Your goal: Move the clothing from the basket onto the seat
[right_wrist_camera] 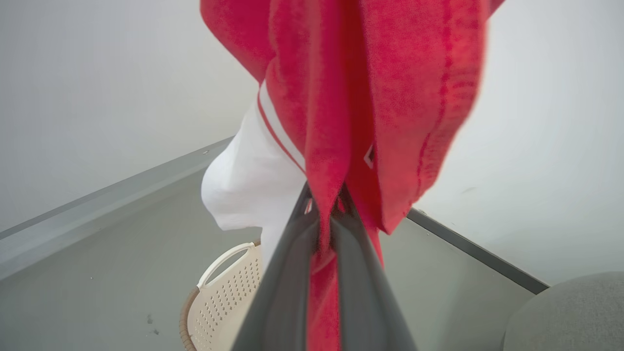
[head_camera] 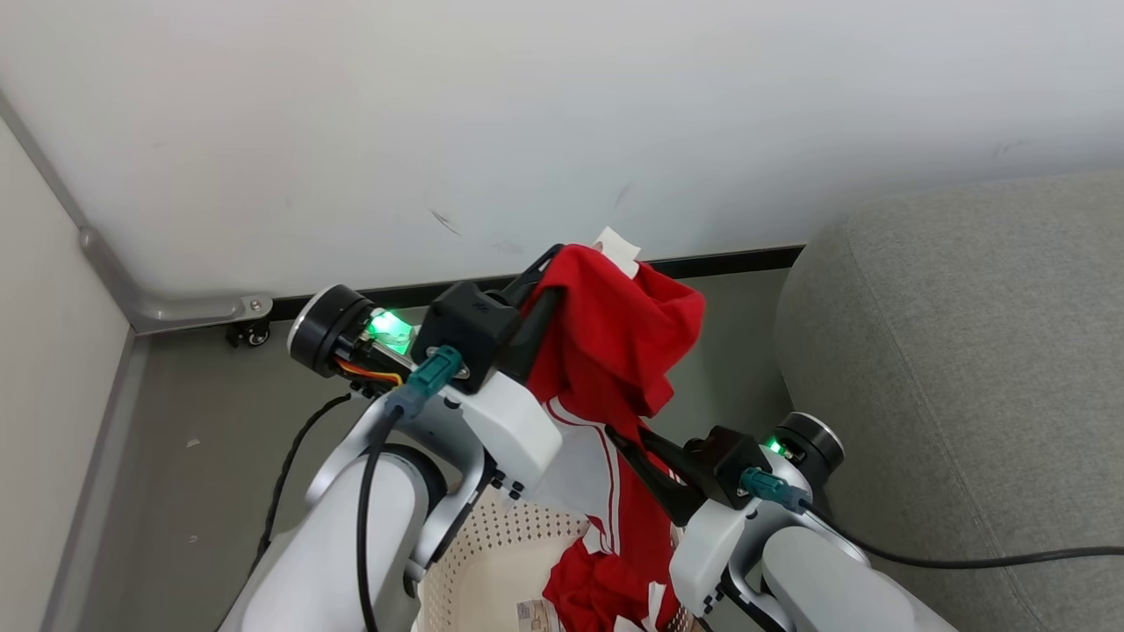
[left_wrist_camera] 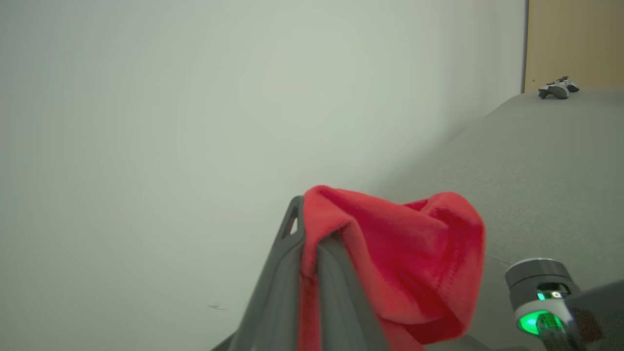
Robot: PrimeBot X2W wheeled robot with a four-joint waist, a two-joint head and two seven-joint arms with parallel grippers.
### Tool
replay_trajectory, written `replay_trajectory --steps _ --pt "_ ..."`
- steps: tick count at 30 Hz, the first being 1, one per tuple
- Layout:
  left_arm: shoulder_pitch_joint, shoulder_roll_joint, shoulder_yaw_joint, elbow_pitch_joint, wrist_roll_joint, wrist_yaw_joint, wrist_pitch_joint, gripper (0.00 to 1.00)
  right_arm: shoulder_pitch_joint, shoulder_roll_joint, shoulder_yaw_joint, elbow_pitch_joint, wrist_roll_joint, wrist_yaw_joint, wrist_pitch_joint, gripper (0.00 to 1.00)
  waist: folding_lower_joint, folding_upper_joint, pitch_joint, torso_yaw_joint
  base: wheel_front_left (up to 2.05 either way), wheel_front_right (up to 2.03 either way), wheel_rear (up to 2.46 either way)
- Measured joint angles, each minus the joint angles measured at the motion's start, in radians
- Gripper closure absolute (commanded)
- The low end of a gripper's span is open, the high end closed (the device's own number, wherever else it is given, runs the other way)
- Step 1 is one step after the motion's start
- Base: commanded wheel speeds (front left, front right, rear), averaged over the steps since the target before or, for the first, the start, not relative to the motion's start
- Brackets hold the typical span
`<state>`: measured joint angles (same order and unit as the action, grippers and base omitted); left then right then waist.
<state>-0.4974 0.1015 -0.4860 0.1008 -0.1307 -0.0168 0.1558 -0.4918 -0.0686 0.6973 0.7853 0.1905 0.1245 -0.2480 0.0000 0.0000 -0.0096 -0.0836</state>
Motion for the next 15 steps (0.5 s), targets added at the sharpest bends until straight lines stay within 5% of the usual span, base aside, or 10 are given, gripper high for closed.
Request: replay_trajectory --steps 15 --pt "0.049 0.011 0.069 0.077 -0.077 0.012 -0.081 1.0 0.04 -0.015 -0.069 -0.126 0.087 0.0 0.0 1.0 0.0 0.0 0.019 -0.039 0.0 0.0 0.0"
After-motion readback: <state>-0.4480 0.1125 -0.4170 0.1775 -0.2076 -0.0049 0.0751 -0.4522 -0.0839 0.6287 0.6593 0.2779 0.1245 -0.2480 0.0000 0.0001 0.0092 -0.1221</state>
